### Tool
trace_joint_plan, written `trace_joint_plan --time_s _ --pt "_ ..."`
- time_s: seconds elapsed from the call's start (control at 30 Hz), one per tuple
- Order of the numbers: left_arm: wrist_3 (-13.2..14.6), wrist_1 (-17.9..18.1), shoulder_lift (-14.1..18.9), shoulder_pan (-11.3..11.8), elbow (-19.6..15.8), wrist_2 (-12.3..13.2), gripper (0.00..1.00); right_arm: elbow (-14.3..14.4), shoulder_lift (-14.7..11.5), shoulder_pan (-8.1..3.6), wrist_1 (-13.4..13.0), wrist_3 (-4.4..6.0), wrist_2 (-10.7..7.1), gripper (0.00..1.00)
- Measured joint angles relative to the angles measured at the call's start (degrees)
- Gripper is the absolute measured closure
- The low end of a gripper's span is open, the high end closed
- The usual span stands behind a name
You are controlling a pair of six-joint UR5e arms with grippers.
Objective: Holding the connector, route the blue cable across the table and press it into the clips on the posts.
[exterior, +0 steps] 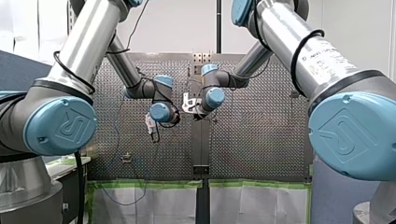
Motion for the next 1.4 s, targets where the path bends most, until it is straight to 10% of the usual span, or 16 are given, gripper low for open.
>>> trace_joint_plan --time_s 0.37,0.7,1.4 --pt "0.0 -0.1 -2.1 0.3 1.4 0.2 0.00 0.0 0.0 -0.02 0.0 0.01 -0.58 1.00" --pt "0.7 -0.5 -2.1 0.3 1.4 -0.3 0.93 0.0 -0.1 0.28 0.1 -0.19 -0.64 1.00" --pt "1.3 -5.4 3.4 0.0 1.4 -0.6 1.00 0.0 -5.1 -0.02 1.8 1.74 -0.70 1.00"
